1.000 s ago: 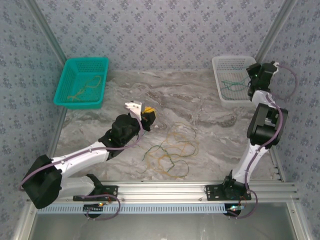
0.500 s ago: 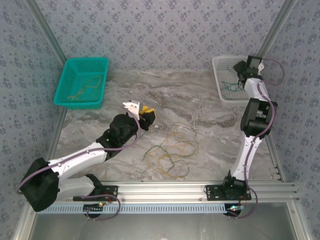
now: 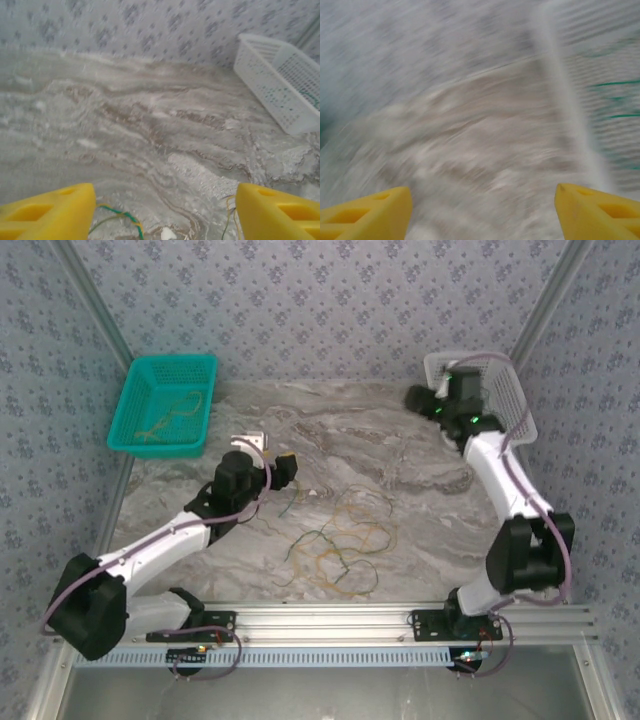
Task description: Untangle the cables
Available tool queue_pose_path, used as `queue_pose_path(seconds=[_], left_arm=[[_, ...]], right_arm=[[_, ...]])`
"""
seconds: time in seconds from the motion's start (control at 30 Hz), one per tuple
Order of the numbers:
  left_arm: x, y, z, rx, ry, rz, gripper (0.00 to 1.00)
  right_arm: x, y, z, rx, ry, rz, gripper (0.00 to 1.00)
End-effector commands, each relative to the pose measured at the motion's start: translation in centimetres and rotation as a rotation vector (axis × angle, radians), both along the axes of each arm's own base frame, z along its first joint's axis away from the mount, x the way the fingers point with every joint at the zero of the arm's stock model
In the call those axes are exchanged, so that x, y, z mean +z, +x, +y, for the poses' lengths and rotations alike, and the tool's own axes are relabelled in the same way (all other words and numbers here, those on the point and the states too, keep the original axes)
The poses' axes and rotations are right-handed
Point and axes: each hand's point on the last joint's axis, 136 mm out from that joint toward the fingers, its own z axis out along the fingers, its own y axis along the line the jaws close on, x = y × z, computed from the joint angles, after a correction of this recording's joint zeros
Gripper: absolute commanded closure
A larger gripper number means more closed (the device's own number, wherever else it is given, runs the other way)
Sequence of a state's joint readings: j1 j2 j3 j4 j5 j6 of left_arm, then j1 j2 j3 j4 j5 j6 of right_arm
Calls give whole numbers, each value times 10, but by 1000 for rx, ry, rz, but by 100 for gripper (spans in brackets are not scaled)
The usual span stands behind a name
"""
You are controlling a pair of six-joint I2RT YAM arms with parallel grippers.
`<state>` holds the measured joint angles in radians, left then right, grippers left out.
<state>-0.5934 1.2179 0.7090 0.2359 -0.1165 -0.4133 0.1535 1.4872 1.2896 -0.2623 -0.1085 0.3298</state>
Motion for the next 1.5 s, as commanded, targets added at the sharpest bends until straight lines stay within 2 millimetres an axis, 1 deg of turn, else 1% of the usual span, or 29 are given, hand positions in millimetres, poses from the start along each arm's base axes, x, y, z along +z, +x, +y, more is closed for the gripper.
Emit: queue_pose_path(seconds=[0.0,0.03,0.07,0.13,0.17,0.2,0.23,0.27,0.33,0.37,0.4,0.5,0.57,0.67,0.73,0.77,0.9,1.03,1.13,1.23,1.27,1.3,1.33,1.37,1.4,1.47], left_arm=[[-24,-2,1,-24,25,196,24],[-29,-4,0,-31,55,230,24],[-35,-7,-1,-41,80,260,23],[-50,-9,-1,-44,129,336,24],[-58,-10,-2,-47,151,375,25],[-65,-9,-6,-55,175,413,31],[-71,-8,-11,-64,200,444,40],[-76,-8,-16,-69,226,465,45],[-85,-8,-31,-93,273,488,48],[-88,-7,-37,-103,287,494,51],[-93,-7,-44,-113,295,506,52],[-103,-3,-50,-98,308,560,59],[-109,-2,-49,-81,317,579,60],[-120,1,-46,-53,348,608,61],[-126,2,-47,-47,362,635,70],[-129,1,-48,-46,366,641,72],[-146,0,-50,-35,383,671,72],[-161,1,-39,11,435,692,64],[-168,0,-37,7,461,711,64],[-172,-3,-39,-8,468,712,71],[-173,-3,-38,-8,474,708,72],[-174,-3,-38,-10,480,706,75],[-175,-3,-37,-7,486,705,83],[-175,-2,-36,-3,494,704,87],[-176,-2,-35,-2,501,703,88],[-177,-2,-33,1,510,701,86]], right_arm=[[-15,-47,63,348,-113,-92,23],[-18,-63,72,396,-136,-115,23],[-19,-75,76,410,-141,-142,22],[-22,-99,80,444,-127,-214,22],[-25,-106,79,433,-125,-241,22],[-27,-114,76,415,-119,-275,22],[-32,-121,75,411,-124,-313,22],[-37,-126,74,406,-133,-336,22],[-47,-129,65,324,-128,-342,22],[-53,-132,65,322,-119,-343,22],[-62,-135,68,323,-121,-344,22],[-83,-142,74,312,-168,-359,22],[-91,-145,78,313,-214,-370,23],[-92,-141,72,254,-243,-363,23],[-89,-140,67,216,-226,-365,23],[-89,-140,66,211,-219,-366,22],[-88,-142,62,195,-216,-367,22],[-89,-141,59,181,-219,-363,22],[-88,-141,58,174,-221,-364,22],[-87,-140,55,163,-225,-364,22],[-87,-139,54,159,-228,-361,22],[-87,-139,53,150,-230,-361,22],[-87,-139,51,143,-230,-360,22],[-87,-138,50,139,-228,-359,22],[-87,-138,48,133,-225,-357,22],[-87,-138,48,130,-219,-354,22]])
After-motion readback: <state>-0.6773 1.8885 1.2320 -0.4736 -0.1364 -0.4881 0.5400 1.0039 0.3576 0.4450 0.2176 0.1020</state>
